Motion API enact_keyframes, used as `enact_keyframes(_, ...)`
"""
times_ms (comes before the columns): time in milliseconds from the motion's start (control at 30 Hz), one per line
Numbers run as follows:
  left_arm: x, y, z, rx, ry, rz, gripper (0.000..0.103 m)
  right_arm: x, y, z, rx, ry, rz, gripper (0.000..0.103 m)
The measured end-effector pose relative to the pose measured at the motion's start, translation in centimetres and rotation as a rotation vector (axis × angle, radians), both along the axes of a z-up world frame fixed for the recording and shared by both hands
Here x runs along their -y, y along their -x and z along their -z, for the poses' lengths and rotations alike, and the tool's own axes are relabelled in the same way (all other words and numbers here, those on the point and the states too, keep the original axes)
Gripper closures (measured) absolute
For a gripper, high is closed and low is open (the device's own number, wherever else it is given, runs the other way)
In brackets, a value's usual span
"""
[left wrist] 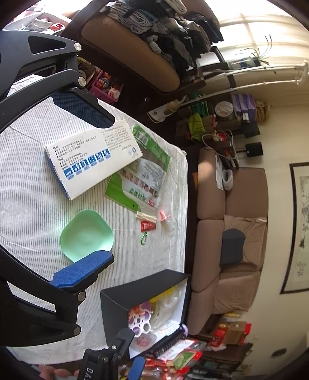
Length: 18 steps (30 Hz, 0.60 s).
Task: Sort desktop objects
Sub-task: 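Reach the right gripper into the black box toward the white ring toy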
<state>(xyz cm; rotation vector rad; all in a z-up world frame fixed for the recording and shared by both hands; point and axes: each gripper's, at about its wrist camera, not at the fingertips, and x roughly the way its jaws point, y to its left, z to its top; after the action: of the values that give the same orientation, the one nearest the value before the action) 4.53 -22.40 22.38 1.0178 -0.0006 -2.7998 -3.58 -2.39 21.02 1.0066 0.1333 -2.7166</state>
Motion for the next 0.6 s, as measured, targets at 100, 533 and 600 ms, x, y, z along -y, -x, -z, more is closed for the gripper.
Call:
enact_keyframes(100, -2.0, 1.1, -0.3, 0.002, 0.001, 0.033, 0.0, -1.7, 0.5, -0.2, 0.002, -0.002, 0.022, 0.0)
enact_keyframes(533, -14.5, 7.9, 0.0, 0.018, -0.034, 0.203, 0.0, -14.2, 4.3, 0.0, 0.022, -0.041, 0.189, 0.0)
enact_keyframes(600, -15.9, 9.0, 0.2, 0.024, -0.033, 0.219, 0.0, -15.7, 5.1, 0.3, 0.027, -0.045, 0.205, 0.0)
